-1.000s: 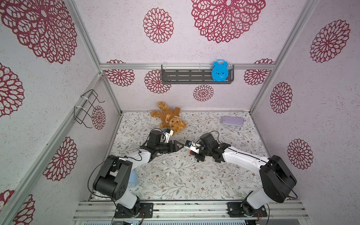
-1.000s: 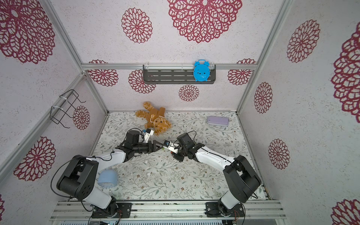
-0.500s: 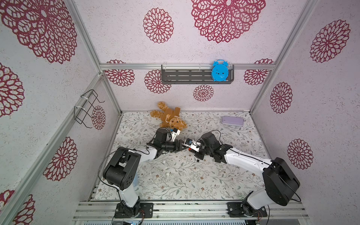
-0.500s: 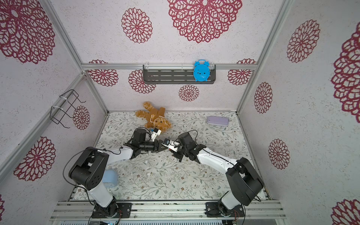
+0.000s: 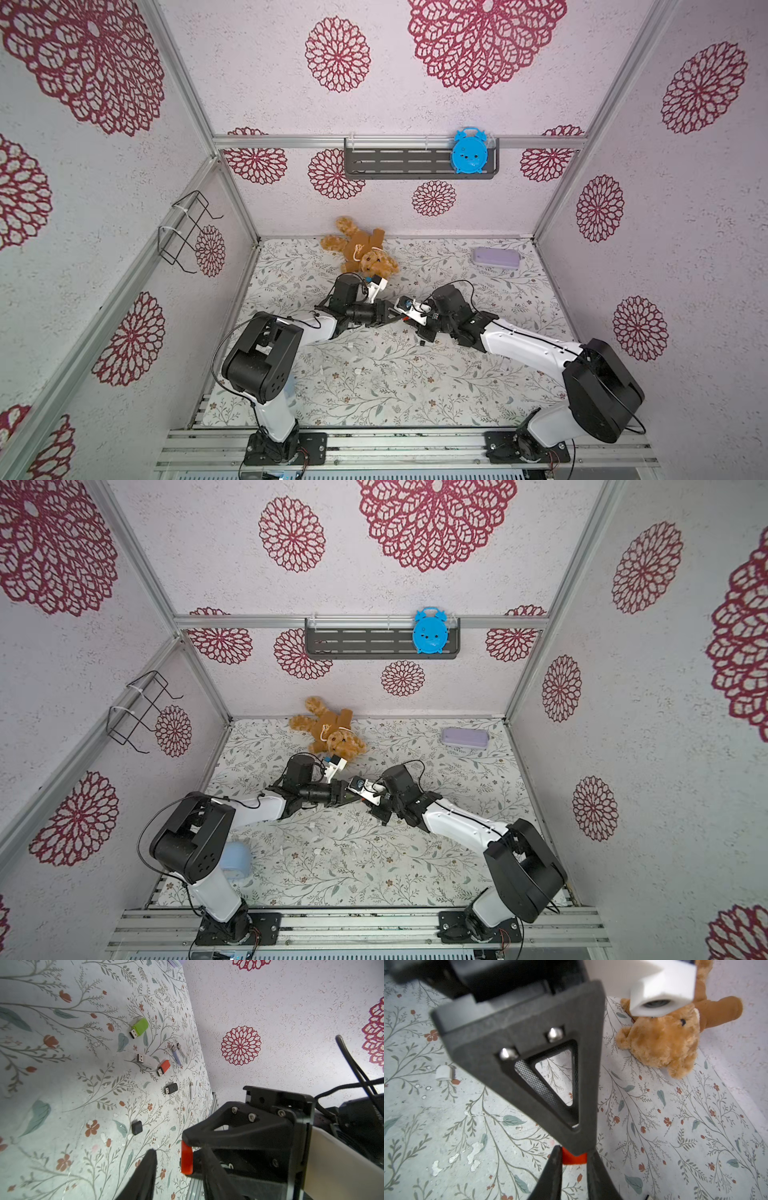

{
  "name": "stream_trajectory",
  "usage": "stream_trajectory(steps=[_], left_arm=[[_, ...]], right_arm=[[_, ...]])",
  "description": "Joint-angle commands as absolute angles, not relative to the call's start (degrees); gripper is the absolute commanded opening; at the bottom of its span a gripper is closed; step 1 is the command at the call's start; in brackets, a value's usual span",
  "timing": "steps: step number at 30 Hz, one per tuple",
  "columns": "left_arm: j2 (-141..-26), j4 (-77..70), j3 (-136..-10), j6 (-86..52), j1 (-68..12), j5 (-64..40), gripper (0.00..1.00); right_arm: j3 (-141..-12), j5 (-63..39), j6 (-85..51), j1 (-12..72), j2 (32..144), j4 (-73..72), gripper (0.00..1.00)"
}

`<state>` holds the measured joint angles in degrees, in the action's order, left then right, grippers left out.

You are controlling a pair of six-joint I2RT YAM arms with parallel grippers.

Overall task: Close the usb drive cover
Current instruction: Pick up the cover from the center of the board.

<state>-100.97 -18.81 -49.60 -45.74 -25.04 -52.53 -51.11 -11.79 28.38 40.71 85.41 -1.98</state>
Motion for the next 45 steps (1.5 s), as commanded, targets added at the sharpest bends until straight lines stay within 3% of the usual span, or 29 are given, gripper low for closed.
stream_trajectory(steps=[1, 13, 37, 45], left_arm=[[-102.1, -19.8, -51.2, -45.5, -25.6, -54.8, 0.38], [-102.5, -19.6, -51.7, -45.4, -25.8, -55.6, 0.24], [-102.7, -13.3, -53.8, -41.7, -25.9, -54.9, 0.12], [-99.6, -13.9, -53.3, -42.2, -25.3, -53.1, 0.10]], right_arm=[[-51.6, -11.2, 26.8, 40.9, 83.4, -4.4, 0.23], [-50.7, -11.6, 25.3, 40.9, 83.4, -6.8, 0.22], [-49.6, -12.5, 24.0, 40.9, 81.3, -9.0, 0.22], [-47.4, -7.2, 24.0, 39.2, 78.2, -3.3, 0.38]])
